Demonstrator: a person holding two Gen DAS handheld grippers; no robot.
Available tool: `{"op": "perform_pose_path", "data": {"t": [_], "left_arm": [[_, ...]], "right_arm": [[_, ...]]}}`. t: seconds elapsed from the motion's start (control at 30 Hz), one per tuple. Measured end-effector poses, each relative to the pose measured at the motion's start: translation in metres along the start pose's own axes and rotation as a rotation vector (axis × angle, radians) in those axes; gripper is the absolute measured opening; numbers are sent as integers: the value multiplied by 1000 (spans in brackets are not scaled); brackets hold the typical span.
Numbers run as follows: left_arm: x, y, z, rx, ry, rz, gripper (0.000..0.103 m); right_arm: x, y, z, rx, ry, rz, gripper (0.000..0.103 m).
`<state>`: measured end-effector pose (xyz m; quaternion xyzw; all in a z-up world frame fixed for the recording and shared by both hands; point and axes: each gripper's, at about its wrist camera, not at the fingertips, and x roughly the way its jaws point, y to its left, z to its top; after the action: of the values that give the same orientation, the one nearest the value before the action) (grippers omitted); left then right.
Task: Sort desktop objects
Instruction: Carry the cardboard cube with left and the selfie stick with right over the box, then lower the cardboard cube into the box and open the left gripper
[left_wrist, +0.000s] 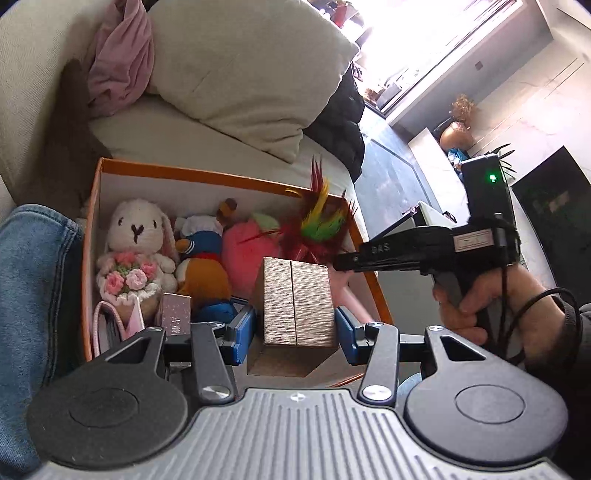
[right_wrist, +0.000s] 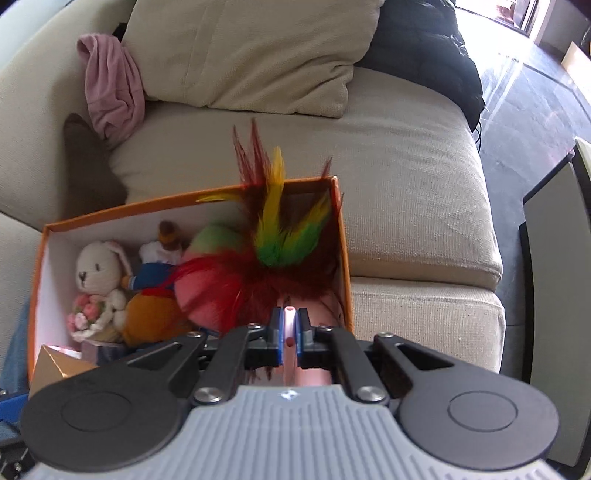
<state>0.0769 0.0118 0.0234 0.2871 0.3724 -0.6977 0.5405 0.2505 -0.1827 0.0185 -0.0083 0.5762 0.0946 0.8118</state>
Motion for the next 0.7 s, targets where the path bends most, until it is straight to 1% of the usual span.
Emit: {"op": "perform_pose_path", "data": {"t": [0.13,0.3,0.37,0.47,0.53,0.7], "left_arm": [[8,-3,1,-1,9,5,54],[20,-7,-1,-1,28,20,54],[27,-10,-4,8,43,30,54],[36,-12,-8,0,50,41,54],[40,-13,-10,2,56,54,54],[53,-14,-16,-21,74,123,54]], "right_arm": [[11,5,1,-25,-4,-22,6],[26,9,-15,-100,17,-64,6],[25,9,-20,-134,-10,-72,7],[23,9,-25,-171,-25,-77,8],[18,7,-28,-186,-46,-77,13],[-4,3,-43,-220,-129,-33,14]]}}
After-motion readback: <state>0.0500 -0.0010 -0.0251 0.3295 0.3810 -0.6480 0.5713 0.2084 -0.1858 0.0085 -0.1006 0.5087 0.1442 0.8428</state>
